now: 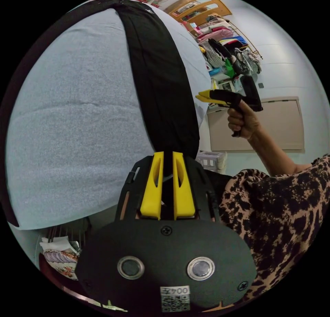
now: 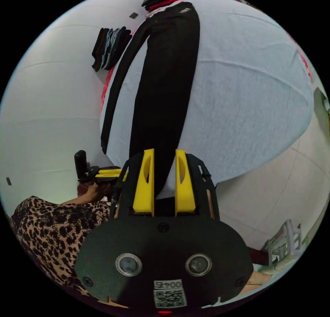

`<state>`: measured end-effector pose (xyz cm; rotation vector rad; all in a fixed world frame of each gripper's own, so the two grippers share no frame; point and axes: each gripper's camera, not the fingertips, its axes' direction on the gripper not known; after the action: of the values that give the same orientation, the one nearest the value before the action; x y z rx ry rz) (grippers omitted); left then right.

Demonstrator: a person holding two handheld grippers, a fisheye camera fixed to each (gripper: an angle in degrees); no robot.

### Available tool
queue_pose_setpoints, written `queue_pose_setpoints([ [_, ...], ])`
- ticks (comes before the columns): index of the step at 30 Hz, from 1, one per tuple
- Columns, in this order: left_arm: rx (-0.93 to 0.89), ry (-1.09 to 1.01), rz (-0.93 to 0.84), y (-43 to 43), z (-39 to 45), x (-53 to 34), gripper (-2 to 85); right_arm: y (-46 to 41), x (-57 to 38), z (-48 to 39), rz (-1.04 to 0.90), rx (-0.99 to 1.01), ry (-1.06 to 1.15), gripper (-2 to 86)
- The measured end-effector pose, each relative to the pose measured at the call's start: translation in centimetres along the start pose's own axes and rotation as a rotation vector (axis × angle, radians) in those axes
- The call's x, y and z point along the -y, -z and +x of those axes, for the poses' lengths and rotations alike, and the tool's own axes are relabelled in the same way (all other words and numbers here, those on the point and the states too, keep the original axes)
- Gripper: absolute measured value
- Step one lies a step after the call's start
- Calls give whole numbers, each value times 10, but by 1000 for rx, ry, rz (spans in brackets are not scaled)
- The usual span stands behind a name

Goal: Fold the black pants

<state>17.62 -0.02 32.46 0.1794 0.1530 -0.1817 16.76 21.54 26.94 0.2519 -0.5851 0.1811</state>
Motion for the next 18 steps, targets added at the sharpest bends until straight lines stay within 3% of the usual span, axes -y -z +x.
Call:
queue_pose_setpoints([
  [9, -54, 13, -16, -3, 10, 19, 3, -27, -32, 1, 3, 49, 15, 10],
  [11, -117, -9, -15, -2, 25, 22, 1, -8, -39, -24, 18, -121, 106, -1],
  [14, 55, -69, -137, -28, 42, 22, 1, -13, -44, -20, -43, -336, 111, -4],
  [18, -43, 57, -167, -45, 26, 18, 1, -20, -44, 0, -103, -285, 46, -3],
])
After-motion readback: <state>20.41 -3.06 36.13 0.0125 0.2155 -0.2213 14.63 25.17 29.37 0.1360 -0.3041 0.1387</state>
